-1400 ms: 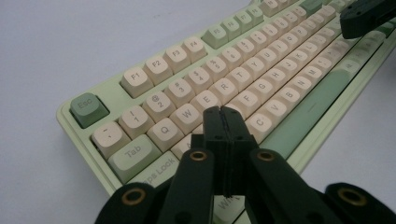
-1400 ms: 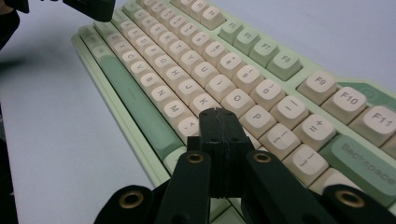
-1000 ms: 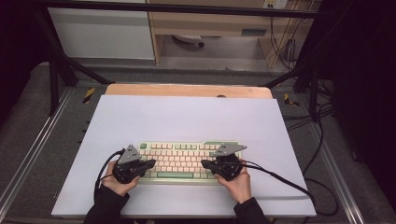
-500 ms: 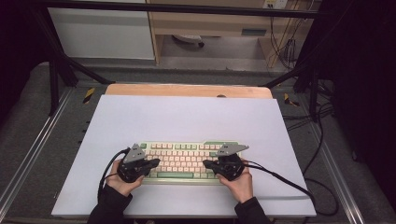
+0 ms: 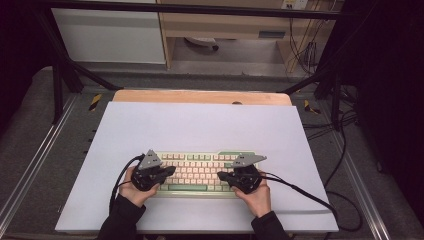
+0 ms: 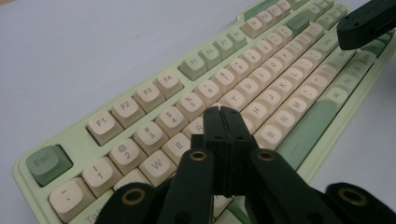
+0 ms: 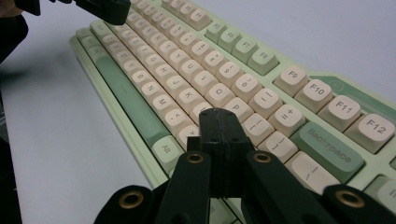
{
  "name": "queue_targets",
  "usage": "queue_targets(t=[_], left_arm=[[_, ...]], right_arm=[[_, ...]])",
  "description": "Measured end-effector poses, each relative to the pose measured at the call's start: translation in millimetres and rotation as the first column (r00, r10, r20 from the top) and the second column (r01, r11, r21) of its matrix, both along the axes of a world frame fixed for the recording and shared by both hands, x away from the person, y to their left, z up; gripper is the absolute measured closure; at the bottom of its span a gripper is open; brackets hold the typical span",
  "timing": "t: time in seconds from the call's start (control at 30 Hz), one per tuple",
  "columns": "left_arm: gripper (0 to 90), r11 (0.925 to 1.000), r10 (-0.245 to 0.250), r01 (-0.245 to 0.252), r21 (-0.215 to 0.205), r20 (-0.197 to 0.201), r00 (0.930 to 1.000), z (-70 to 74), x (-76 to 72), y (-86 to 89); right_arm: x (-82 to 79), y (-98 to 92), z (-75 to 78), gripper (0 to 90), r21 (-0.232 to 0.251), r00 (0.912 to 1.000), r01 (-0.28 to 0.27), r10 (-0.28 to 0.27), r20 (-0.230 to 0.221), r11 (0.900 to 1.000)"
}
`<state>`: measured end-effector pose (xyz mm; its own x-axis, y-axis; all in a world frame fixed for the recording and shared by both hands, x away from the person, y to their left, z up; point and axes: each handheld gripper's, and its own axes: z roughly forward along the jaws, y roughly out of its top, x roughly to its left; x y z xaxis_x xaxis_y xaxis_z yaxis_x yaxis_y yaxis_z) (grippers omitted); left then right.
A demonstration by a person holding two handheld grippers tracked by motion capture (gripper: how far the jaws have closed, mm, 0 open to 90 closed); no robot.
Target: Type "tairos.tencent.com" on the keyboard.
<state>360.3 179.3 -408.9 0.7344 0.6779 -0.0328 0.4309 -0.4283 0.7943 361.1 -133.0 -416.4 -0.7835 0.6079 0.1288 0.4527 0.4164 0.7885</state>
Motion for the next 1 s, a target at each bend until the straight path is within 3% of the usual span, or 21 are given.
queue_targets(t=[0.33, 0.7, 1.0], left_arm=[[89.9, 1.0000, -0.008, 0.008, 0.002, 0.009, 0.9999, 3.8, 5.6, -12.4], [90.0, 1.0000, 0.000, 0.000, 0.008, -0.005, 1.0000, -2.3, 12.0, -20.2], [90.0, 0.9990, 0.003, -0.003, 0.044, -0.001, 1.0000, -10.0, 15.2, -28.1]], right_arm=[[-0.3, -0.2, 0.8, 90.0, 0.006, 1.0000, 0.003, -0.003, 0.003, 1.000], [-0.2, 0.0, 0.4, 90.0, 0.005, 1.0000, 0.003, -0.003, 0.002, 1.000], [-0.3, 0.0, 0.5, 90.0, 0.005, 1.0000, 0.002, -0.002, 0.002, 1.000]])
